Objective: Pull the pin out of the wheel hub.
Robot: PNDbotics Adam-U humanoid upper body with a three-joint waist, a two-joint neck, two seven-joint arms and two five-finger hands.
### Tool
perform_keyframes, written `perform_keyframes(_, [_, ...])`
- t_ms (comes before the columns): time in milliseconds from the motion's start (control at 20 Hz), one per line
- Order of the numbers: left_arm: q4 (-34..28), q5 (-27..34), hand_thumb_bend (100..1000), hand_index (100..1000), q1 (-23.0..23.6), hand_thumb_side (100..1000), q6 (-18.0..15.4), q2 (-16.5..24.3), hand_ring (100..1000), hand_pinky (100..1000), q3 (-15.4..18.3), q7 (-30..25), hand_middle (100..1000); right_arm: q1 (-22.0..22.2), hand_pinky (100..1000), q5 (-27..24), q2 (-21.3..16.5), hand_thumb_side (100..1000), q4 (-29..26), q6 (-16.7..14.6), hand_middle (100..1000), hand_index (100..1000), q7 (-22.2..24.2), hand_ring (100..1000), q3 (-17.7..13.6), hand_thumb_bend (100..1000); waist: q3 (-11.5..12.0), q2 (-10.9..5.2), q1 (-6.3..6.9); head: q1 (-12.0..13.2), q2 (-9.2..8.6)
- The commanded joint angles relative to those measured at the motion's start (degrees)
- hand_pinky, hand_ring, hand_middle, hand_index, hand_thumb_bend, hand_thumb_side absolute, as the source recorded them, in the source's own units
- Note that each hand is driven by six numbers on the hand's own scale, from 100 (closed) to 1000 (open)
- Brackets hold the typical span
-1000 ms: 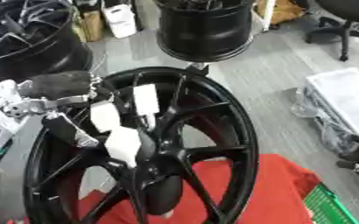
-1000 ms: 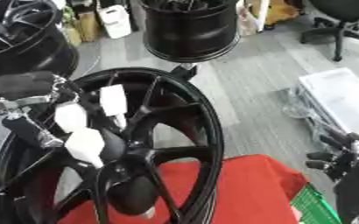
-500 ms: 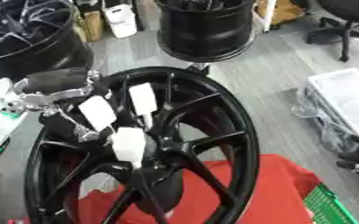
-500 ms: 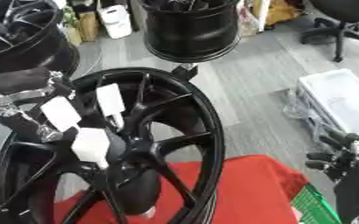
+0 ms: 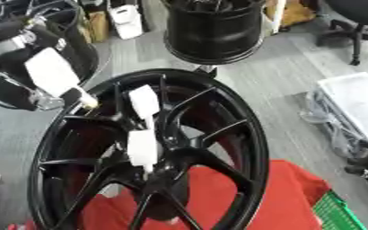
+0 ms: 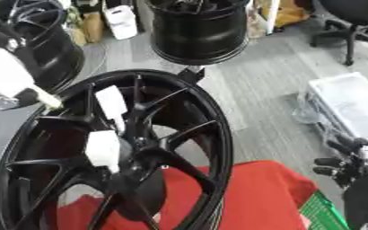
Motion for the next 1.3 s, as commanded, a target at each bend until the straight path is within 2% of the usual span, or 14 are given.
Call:
perform_keyframes(50, [-3.45, 4.39, 275, 601, 3.82, 100, -15.16, 8.60, 166, 497, 6.34, -12.54, 243, -0.26, 551, 0.28, -1.23, 928, -0.67, -0.19, 770, 836, -0.60, 573, -0.84, 100, 0.60, -1.11, -0.12, -0.55, -0.66])
perform_keyframes(250, [-4.23, 2.17, 279, 621, 16.36, 125, -13.88, 13.39, 188, 503, 13.24, -7.07, 282, -0.26, 551, 0.41, -1.10, 922, -0.78, -0.36, 770, 836, -1.37, 573, -1.59, 100, 2.17, -0.82, -0.32, -1.05, -0.43])
perform_keyframes(350, [-2.51, -1.37, 277, 633, 22.24, 146, -13.02, 13.07, 201, 508, 15.85, -4.94, 303, -0.34, 551, 0.42, -1.01, 917, -0.90, -0.45, 770, 836, -1.62, 573, -1.85, 100, 2.91, -0.65, -0.57, -1.35, -0.36])
perform_keyframes(450, [0.26, -6.29, 290, 652, 26.14, 174, -12.29, 11.66, 213, 514, 17.19, -3.49, 335, -0.44, 551, 0.39, -0.93, 914, -1.02, -0.52, 770, 836, -1.72, 573, -1.94, 100, 3.26, -0.51, -0.79, -1.26, -0.18])
perform_keyframes(600, [5.31, -14.62, 315, 690, 28.85, 227, -11.85, 8.72, 242, 526, 17.01, -2.01, 420, -0.60, 551, 0.30, -0.75, 916, -1.08, -0.51, 770, 836, -1.65, 573, -1.85, 100, 3.20, -0.30, -1.07, -0.46, 0.33])
perform_keyframes(650, [7.09, -17.46, 334, 719, 29.29, 258, -11.80, 7.52, 267, 535, 16.69, -1.65, 479, -0.67, 551, 0.27, -0.69, 916, -1.09, -0.49, 770, 836, -1.57, 573, -1.76, 100, 3.09, -0.20, -1.18, 0.04, 0.74])
perform_keyframes(900, [14.45, -29.74, 404, 801, 29.73, 372, -12.06, 1.87, 374, 577, 14.81, -0.26, 613, -0.69, 550, 0.24, -0.33, 920, -1.15, -0.41, 770, 835, -1.30, 573, -1.47, 100, 2.43, 0.14, -1.65, 2.41, 3.90])
perform_keyframes(1000, [16.63, -34.52, 454, 826, 30.13, 455, -11.87, 0.04, 416, 592, 14.56, 1.28, 673, -0.67, 550, 0.23, -0.23, 927, -1.14, -0.36, 770, 835, -1.25, 572, -1.40, 100, 2.24, 0.22, -1.71, 3.34, 5.02])
perform_keyframes(1100, [18.55, -38.63, 490, 841, 30.71, 494, -11.39, -1.36, 442, 602, 14.62, 3.51, 716, -0.65, 550, 0.25, -0.22, 927, -1.14, -0.33, 770, 835, -1.20, 572, -1.34, 100, 2.11, 0.30, -1.65, 4.31, 5.68])
perform_keyframes(1150, [19.40, -40.57, 534, 852, 31.06, 545, -10.99, -1.90, 457, 609, 14.77, 4.70, 745, -0.65, 550, 0.26, -0.20, 930, -1.14, -0.31, 770, 835, -1.21, 572, -1.35, 100, 2.02, 0.36, -1.59, 4.74, 5.96])
perform_keyframes(1200, [20.18, -42.32, 614, 874, 31.42, 648, -10.52, -2.40, 487, 625, 15.02, 6.04, 786, -0.63, 550, 0.27, -0.15, 937, -1.11, -0.28, 770, 835, -1.25, 572, -1.38, 100, 1.98, 0.40, -1.54, 5.08, 6.25])
perform_keyframes(1250, [20.95, -43.83, 646, 887, 31.84, 709, -9.99, -2.95, 507, 635, 15.37, 7.59, 811, -0.61, 550, 0.29, -0.08, 940, -1.07, -0.25, 770, 835, -1.28, 572, -1.39, 100, 1.94, 0.42, -1.49, 5.37, 6.49])
perform_keyframes(1300, [21.62, -44.88, 647, 890, 32.33, 719, -9.55, -3.57, 511, 636, 15.76, 9.20, 814, -0.59, 550, 0.31, 0.01, 941, -1.03, -0.22, 770, 835, -1.31, 572, -1.40, 100, 1.88, 0.43, -1.44, 5.60, 6.65])
